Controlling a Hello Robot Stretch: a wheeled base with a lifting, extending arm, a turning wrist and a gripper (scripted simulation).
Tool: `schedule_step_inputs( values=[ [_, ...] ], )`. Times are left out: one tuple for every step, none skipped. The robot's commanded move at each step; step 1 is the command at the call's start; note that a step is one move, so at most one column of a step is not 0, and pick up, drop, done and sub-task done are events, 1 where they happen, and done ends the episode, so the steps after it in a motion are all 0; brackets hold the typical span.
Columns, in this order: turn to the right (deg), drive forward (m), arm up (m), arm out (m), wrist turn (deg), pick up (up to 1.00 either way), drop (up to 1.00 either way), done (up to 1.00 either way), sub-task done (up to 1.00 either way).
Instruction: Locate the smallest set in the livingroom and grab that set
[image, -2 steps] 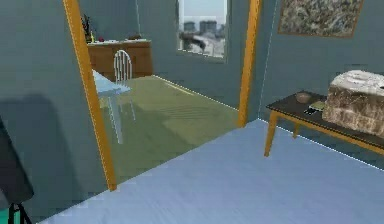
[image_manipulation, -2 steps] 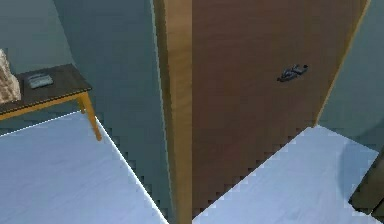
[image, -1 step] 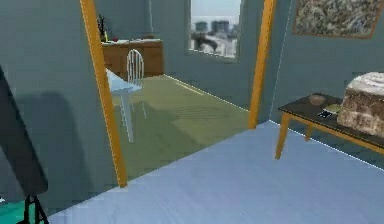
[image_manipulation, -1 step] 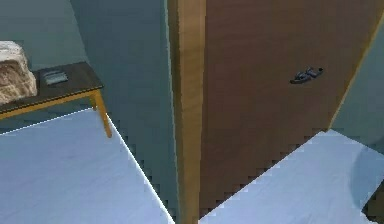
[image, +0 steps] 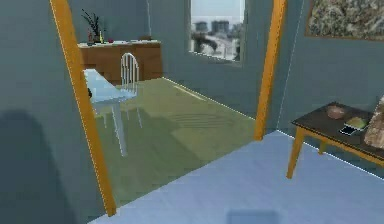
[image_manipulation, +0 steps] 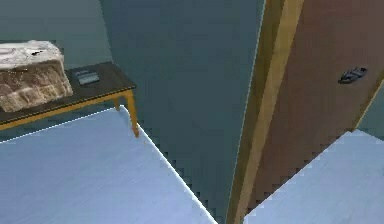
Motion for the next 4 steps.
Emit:
schedule_step_inputs(
  values=[
    [45.0,0.00,0.00,0.00,0.0,0.00,0.00,0.00,0.00],
    [9.0,0.00,0.00,0.00,0.0,0.00,0.00,0.00,0.00],
    [0.0,1.00,0.00,0.00,0.0,0.00,0.00,0.00,0.00],
    [-3.0,0.00,0.00,0.00,0.0,0.00,0.00,0.00,0.00]
  ],
)
